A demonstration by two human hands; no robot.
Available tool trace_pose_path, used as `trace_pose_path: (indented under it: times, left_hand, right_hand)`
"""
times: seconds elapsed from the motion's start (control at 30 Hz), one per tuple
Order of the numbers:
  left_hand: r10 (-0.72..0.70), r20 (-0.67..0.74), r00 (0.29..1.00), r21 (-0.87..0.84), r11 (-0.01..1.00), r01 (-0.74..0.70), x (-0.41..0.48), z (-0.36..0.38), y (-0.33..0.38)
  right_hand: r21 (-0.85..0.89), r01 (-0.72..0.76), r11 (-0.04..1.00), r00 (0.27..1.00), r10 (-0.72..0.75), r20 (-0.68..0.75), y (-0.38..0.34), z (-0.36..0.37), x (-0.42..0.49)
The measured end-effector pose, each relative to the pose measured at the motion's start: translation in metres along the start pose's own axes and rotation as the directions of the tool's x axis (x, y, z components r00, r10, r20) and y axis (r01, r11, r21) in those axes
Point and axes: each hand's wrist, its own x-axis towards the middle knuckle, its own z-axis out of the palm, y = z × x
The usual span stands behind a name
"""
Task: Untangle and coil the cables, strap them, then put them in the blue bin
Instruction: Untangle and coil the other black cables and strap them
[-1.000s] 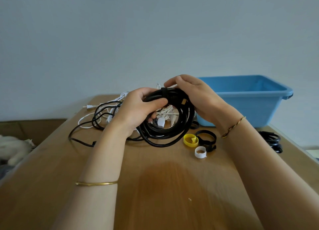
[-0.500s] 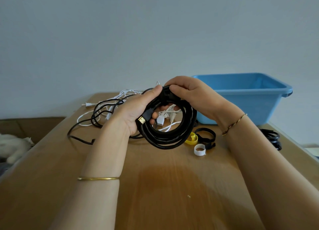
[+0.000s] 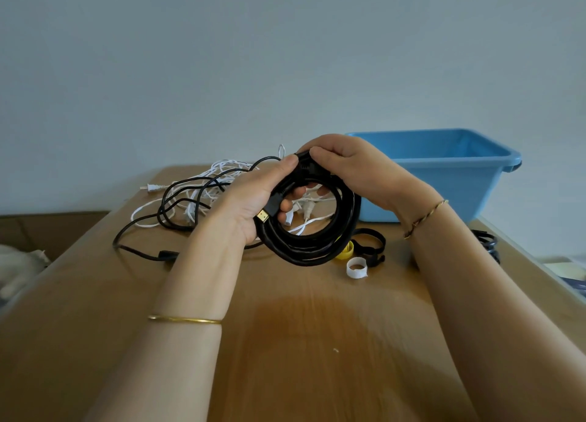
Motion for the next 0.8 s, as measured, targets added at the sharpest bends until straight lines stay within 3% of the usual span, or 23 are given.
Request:
trace_pose_path:
  times: [0.1, 0.2, 0.37, 0.53, 0.6, 0.67, 0.73, 0.8]
  left_hand:
    - [-0.01, 0.065, 0.998, -0.016, 1.0, 0.011, 0.0, 0.013, -0.003]
    - [-0.08, 0.162, 0.984, -0.039, 0.995, 0.087, -0.002, 0.036, -0.012]
    - [-0.275, 0.381, 0.883, -0.087, 0.94, 0.33, -0.016, 0.079, -0.034]
    - [-0.386, 0.455, 0.803, -0.012, 0.899, 0.439, -0.038, 0.113, -0.055]
    - [-0.399, 0.443, 0.803, 0.045, 0.904, 0.425, -0.044, 0.123, -0.061]
    - [-0.366, 0.37, 0.854, 0.129, 0.93, 0.343, -0.046, 0.131, -0.067]
    - [-0.286, 0.262, 0.922, 0.307, 0.93, 0.201, -0.043, 0.135, -0.073]
    - [-0.188, 0.182, 0.965, 0.513, 0.856, 0.07, -0.04, 0.138, -0.077]
  right_hand:
    - [0.017, -0.075, 0.997, 0.996, 0.074, 0.047, -0.002, -0.019, -0.014]
    - [-0.147, -0.144, 0.979, 0.985, 0.157, 0.077, 0.001, -0.041, -0.033]
    - [-0.332, -0.237, 0.913, 0.964, 0.263, 0.035, 0.004, -0.076, -0.075]
    - [-0.498, -0.342, 0.797, 0.901, 0.429, 0.067, 0.008, -0.095, -0.114]
    - [-0.521, -0.386, 0.762, 0.877, 0.478, 0.05, 0.013, -0.098, -0.129]
    - [-0.519, -0.425, 0.742, 0.859, 0.511, 0.028, 0.018, -0.1, -0.143]
    - [-0.52, -0.449, 0.726, 0.848, 0.53, 0.008, 0.022, -0.099, -0.151]
    - [-0.554, -0.448, 0.702, 0.849, 0.528, -0.017, 0.026, -0.097, -0.156]
